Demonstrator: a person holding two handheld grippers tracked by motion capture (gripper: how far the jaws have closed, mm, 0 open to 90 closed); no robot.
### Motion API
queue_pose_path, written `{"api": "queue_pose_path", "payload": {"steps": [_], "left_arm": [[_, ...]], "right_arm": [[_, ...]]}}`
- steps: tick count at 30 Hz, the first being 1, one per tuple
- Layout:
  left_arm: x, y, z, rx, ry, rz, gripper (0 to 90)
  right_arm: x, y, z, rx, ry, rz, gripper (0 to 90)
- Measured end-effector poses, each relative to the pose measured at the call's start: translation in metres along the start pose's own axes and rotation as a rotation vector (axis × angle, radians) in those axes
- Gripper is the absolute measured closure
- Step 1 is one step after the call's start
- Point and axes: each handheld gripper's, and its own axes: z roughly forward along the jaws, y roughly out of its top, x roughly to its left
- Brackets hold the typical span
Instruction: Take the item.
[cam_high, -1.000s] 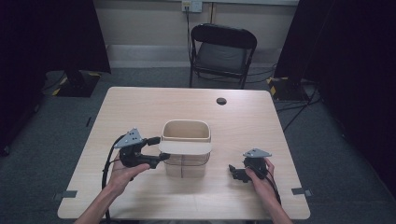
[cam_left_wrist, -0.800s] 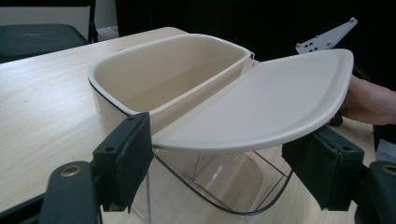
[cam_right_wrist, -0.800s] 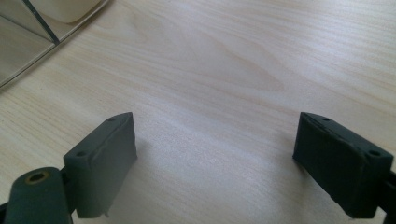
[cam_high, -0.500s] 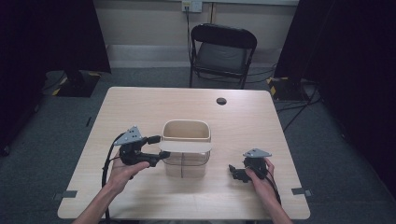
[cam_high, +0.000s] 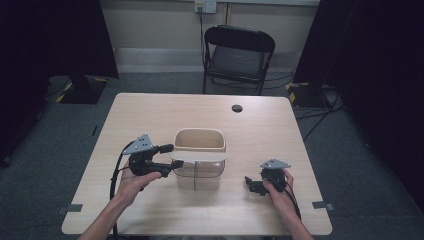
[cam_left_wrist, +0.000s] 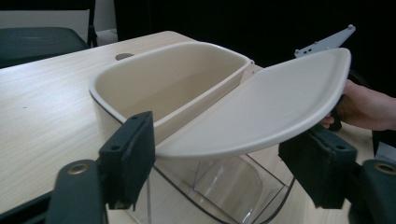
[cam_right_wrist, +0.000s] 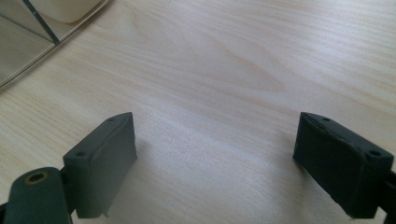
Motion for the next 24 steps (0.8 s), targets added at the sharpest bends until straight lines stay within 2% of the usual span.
{"api": "queue_pose_path", "payload": {"steps": [7, 9, 24], "left_arm": [[-0.002, 0.0024, 0.0048, 0.007, -0.012, 0.004, 29.4], [-0.002, 0.0033, 0.0048, 0.015, -0.007, 0.018, 30.3], [0.0002, 0.0066, 0.0074, 0.021, -0.021, -0.01, 33.6]], "right_arm": [[0.0, 0.0, 0.0, 0.0, 0.0, 0.0, 12.3], [0.0, 0.0, 0.0, 0.0, 0.0, 0.001, 12.3], [0.0, 0.0, 0.0, 0.0, 0.0, 0.0, 12.3]]}}
